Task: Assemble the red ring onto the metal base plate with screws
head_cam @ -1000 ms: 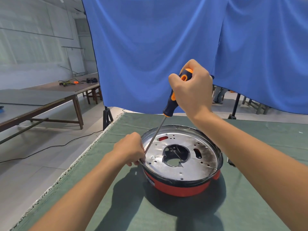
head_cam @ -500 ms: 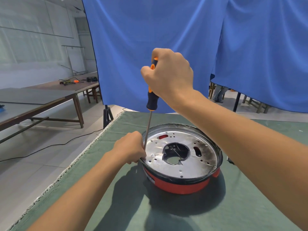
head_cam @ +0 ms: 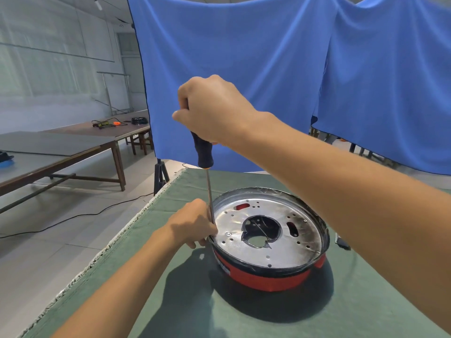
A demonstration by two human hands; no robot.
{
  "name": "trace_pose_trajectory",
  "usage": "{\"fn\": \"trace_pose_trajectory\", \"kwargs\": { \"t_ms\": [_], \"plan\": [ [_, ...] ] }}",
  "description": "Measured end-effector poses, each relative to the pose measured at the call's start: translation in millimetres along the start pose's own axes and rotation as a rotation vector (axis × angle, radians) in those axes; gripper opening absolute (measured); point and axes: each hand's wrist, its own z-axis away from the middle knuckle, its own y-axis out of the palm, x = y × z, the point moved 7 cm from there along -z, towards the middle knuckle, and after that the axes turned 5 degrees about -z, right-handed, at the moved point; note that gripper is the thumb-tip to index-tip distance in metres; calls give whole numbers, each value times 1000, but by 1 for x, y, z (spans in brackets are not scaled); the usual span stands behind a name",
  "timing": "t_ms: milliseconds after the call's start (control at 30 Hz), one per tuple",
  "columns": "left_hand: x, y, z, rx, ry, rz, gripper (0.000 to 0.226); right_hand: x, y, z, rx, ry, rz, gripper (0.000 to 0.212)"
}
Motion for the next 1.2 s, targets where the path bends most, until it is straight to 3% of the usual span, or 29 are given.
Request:
{"fn": "trace_pose_trajectory", "kwargs": {
  "t_ms": [100, 167, 233, 333, 500, 600, 667, 733, 767, 867, 1000, 1133, 1200],
  "plan": [
    [2, -1, 3, 60, -21, 60, 19, -10, -8, 0, -68, 64, 174, 44],
    [3, -1, 3, 39, -17, 63, 22, -12, -12, 2, -73, 96, 259, 52],
    [2, -1, 1, 5, -14, 57, 22, -13, -9, 2, 22, 122, 256, 46],
    [3, 0, -1, -35, -18, 58, 21, -15, -1, 4, 207, 170, 20, 21],
    [5, 4, 1, -59, -3, 62, 23, -20, -16, 3, 96, 188, 273, 36],
    [6, 4, 2, -82, -7, 57, 22, -23, -2, 5, 364, 283, 80, 14],
    [7, 4, 0, -100, -7, 62, 23, -24, -3, 3, 322, 254, 105, 10],
    [8, 5, 0, -126, -9, 61, 25, -25, -14, 3, 176, 214, 247, 31],
    [9, 6, -1, -139, -10, 60, 26, -27, -15, 3, 185, 222, 257, 35],
    [11, 7, -2, -174, -9, 86, 26, -28, -4, 7, 451, 308, 95, 20],
    [13, 9, -1, -240, -3, 92, 25, -27, -17, 2, 222, 241, 256, 29],
    [15, 13, 3, -326, -6, 129, 25, -26, -3, 8, 445, 325, 32, 15],
    [16, 14, 4, -354, -5, 164, 25, -28, -9, 5, 335, 302, 115, 19]
  ]
}}
